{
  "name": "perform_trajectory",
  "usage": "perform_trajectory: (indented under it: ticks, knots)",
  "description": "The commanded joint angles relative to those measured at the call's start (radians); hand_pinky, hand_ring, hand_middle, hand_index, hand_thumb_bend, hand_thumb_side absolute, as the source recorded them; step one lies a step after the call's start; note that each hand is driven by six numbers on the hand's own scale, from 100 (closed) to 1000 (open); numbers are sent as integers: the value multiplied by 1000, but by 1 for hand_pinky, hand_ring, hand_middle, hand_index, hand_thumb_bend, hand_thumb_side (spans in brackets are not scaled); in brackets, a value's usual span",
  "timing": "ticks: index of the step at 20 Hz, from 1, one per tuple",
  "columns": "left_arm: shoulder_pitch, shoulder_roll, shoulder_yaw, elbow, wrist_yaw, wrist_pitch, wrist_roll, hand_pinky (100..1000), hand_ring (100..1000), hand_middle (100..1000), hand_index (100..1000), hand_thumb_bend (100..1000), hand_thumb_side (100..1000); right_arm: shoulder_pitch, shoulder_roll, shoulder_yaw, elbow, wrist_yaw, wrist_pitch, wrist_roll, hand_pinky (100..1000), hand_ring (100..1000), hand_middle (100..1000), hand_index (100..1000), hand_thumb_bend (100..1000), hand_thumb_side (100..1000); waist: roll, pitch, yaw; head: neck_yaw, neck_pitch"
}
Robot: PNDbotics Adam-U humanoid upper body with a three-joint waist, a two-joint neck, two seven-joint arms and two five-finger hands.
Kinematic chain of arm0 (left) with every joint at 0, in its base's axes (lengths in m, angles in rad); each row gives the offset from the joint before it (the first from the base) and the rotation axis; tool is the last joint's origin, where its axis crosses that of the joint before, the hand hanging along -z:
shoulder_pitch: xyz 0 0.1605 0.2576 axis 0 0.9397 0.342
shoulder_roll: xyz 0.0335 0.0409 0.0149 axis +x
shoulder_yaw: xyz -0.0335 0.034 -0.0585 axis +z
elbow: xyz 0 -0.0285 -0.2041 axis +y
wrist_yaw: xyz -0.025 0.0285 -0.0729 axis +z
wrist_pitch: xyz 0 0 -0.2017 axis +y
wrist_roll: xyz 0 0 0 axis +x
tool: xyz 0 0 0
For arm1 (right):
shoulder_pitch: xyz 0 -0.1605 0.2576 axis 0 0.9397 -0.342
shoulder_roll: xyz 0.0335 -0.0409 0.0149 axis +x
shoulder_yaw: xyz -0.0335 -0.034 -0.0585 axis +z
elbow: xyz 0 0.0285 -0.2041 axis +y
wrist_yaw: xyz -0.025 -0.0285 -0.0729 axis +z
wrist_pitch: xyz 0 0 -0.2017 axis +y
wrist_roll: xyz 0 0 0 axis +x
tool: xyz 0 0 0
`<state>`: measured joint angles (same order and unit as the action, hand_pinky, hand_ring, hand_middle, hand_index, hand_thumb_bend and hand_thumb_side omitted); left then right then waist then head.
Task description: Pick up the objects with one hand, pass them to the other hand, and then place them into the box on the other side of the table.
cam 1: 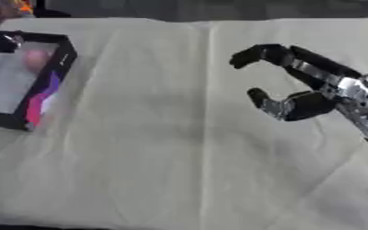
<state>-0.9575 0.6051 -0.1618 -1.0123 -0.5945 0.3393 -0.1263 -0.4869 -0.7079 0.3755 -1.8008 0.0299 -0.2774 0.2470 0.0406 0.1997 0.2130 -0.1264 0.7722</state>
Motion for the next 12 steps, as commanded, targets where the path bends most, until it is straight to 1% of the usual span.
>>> perform_trajectory:
  ticks: [1, 2, 5, 7, 9, 11, 12]
  knots:
    - [-8, 69, 19, -101, 103, 30, 41, 836, 733, 743, 826, 100, 493, 1, -39, -28, -27, -9, -1, -18, 975, 852, 830, 917, 100, 414, -8, -20, -5, -45, -2]
    - [-2, 75, 22, -124, 141, 32, 55, 814, 712, 727, 823, 100, 540, 7, -48, -33, -31, -10, -3, -23, 974, 853, 833, 918, 100, 397, -8, -22, -9, -63, -2]
    - [25, 94, 26, -175, 275, -11, 75, 798, 698, 715, 818, 100, 597, 28, -81, -53, -52, -8, -18, -43, 972, 855, 835, 919, 100, 340, -10, -27, -21, -105, -2]
    - [44, 102, 29, -188, 346, -29, 91, 792, 690, 710, 812, 100, 652, 44, -103, -71, -67, -7, -28, -55, 969, 856, 835, 920, 100, 302, -13, -30, -31, -119, -2]
    - [59, 108, 35, -191, 417, -38, 112, 788, 686, 710, 810, 100, 693, 63, -125, -88, -82, -2, -35, -61, 967, 855, 834, 918, 100, 297, -17, -33, -42, -128, -2]
    - [70, 113, 40, -193, 478, -49, 139, 788, 693, 716, 811, 100, 703, 82, -146, -103, -95, 3, -35, -56, 966, 855, 834, 917, 100, 306, -19, -34, -49, -136, -2]
    - [74, 115, 42, -194, 503, -57, 151, 787, 692, 717, 810, 100, 723, 91, -156, -111, -101, 4, -34, -52, 965, 855, 834, 917, 100, 290, -20, -35, -53, -140, -2]
